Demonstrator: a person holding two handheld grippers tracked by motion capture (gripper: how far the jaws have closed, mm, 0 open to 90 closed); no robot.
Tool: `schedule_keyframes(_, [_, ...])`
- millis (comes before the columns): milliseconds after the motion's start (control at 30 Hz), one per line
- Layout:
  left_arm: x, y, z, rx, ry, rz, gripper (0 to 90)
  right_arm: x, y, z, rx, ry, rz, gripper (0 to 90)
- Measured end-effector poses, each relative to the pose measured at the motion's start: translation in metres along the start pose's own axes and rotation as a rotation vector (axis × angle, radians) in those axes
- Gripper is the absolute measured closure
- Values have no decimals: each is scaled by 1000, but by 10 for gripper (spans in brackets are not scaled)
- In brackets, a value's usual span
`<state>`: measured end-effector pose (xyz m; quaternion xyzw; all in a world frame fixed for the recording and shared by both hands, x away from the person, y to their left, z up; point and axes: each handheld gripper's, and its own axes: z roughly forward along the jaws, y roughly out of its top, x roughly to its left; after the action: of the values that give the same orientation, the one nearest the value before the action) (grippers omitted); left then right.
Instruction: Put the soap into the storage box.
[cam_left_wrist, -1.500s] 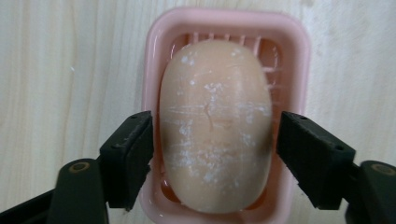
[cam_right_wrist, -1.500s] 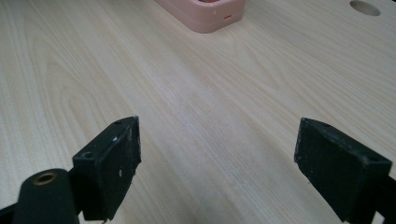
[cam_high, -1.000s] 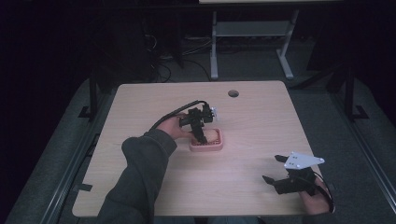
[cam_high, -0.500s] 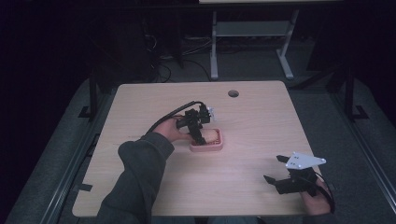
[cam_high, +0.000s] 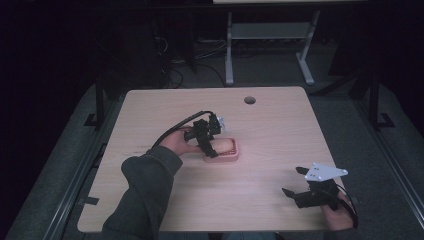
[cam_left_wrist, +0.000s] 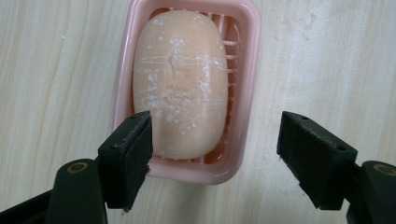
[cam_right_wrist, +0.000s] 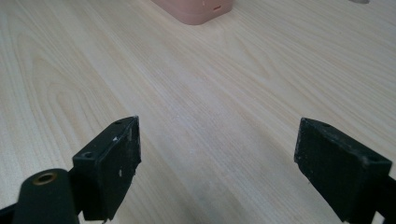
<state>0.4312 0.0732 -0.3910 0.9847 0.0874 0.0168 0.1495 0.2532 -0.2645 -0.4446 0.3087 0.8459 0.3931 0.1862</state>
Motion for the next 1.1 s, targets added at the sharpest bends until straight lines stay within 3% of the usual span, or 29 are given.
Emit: schedule_keyframes(1100, [-24, -30, -10, -50, -5, -24, 268, -2, -3, 0, 21, -17, 7, 141])
